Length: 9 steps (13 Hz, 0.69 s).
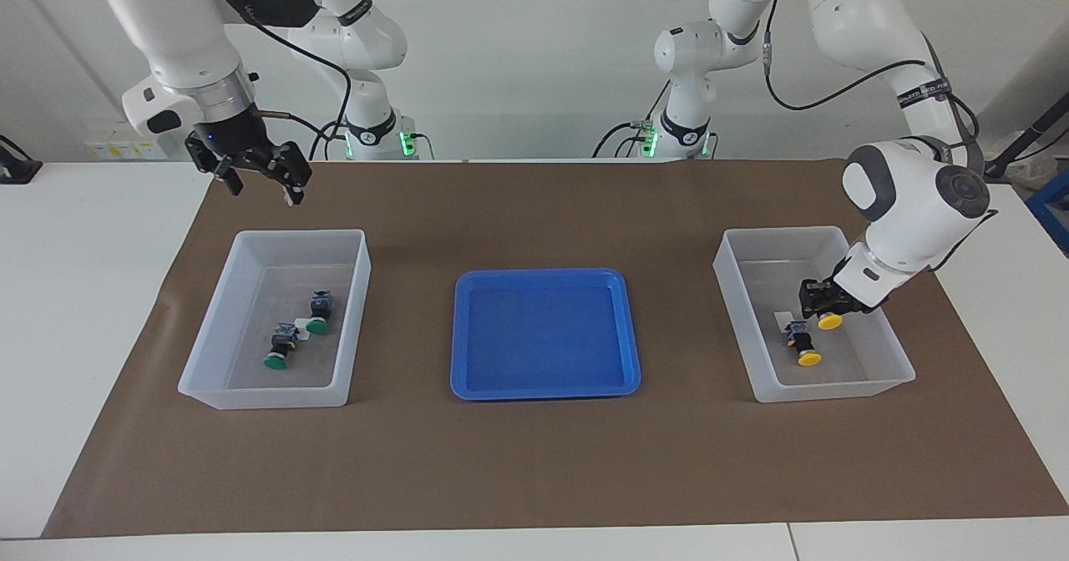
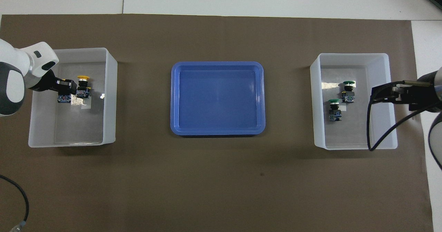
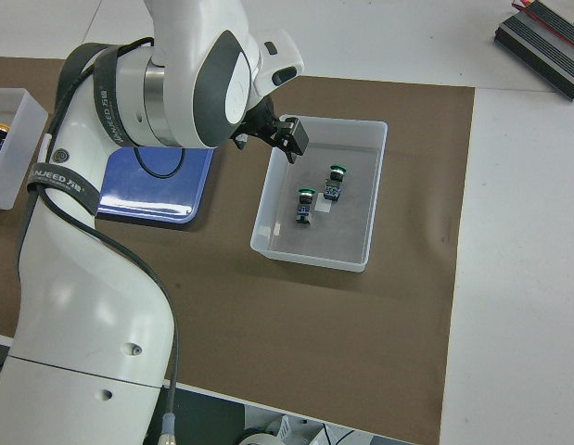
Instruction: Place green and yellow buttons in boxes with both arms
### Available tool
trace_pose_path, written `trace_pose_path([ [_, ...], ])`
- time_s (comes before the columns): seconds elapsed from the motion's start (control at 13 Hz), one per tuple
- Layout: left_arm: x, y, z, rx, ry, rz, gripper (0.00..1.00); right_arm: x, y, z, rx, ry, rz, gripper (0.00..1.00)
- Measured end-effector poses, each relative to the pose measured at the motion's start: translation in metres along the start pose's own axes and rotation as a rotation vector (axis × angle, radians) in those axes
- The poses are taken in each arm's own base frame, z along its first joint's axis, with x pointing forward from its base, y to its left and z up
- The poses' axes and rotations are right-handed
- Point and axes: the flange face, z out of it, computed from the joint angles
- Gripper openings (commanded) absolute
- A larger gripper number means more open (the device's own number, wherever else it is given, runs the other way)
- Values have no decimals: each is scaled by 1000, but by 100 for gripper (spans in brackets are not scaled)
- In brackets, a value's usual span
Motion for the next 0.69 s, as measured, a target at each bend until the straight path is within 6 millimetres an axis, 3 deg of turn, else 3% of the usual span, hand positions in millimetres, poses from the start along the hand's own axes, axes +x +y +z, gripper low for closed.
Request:
trace_pose_path([
  [0.23, -14, -19, 21, 23, 0, 55, 0, 0, 1, 0, 2, 0, 1, 100],
  [0.54, -16, -18, 27, 23, 4, 73, 0, 0, 2, 0, 2, 0, 2, 100],
  [0.69, -17, -17, 32, 24, 8, 74, 56, 1, 2, 0, 2, -1, 4, 100],
])
